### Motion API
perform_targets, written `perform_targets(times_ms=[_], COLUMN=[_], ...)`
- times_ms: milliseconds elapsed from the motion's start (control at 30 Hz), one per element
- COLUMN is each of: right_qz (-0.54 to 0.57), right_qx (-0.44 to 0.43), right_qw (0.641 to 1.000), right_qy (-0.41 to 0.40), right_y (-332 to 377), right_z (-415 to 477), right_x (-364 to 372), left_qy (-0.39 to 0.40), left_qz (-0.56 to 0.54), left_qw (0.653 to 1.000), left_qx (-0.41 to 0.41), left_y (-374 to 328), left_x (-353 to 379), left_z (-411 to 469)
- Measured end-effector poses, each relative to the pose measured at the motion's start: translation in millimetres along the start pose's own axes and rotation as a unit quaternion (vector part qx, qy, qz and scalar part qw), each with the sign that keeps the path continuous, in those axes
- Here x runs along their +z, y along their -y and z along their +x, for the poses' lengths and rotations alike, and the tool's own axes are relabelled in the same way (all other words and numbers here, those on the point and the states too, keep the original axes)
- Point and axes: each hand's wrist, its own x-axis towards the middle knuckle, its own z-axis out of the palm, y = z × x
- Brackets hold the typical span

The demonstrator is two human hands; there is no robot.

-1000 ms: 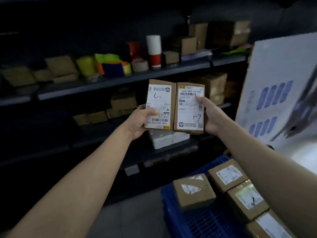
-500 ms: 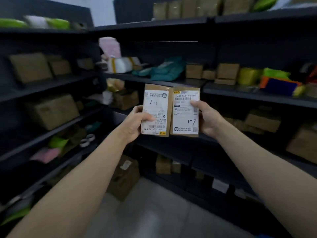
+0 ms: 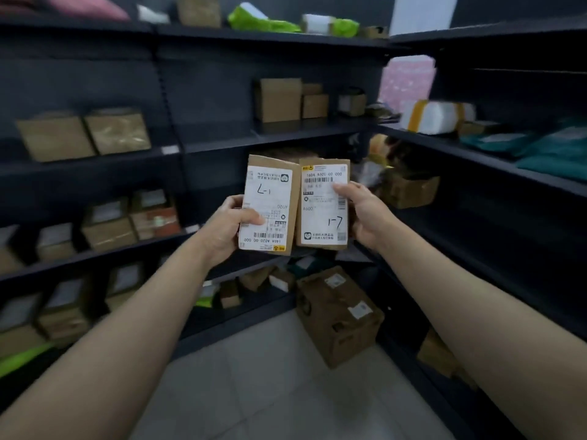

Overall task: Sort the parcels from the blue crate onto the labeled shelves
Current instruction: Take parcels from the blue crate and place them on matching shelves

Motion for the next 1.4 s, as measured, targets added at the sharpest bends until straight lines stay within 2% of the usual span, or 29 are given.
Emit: perform_targets(times_ms=[133, 367, 633, 833, 1067, 1400], right_qz=[-0.011, -0.032, -0.034, -0.059, -0.086, -0.13], right_qx=[0.035, 0.06, 0.057, 0.077, 0.082, 0.102], right_qw=[0.994, 0.971, 0.941, 0.92, 0.899, 0.892], right_qy=[0.101, 0.23, 0.333, 0.379, 0.422, 0.42], right_y=[-23, -51, -56, -83, -111, -169], right_z=[45, 111, 180, 185, 160, 111], right_x=[83, 215, 338, 426, 531, 680], left_qy=[-0.094, -0.229, -0.349, -0.424, -0.476, -0.476], left_qz=[-0.025, -0.04, -0.035, -0.071, -0.083, -0.063], left_qw=[0.995, 0.972, 0.934, 0.898, 0.869, 0.874], left_qx=[0.008, 0.035, 0.068, 0.092, 0.109, 0.073], left_y=[-5, -21, -60, -60, -68, -77], left_x=[-81, -188, -267, -323, -417, -590], left_z=[-9, -18, 2, -19, -64, -125])
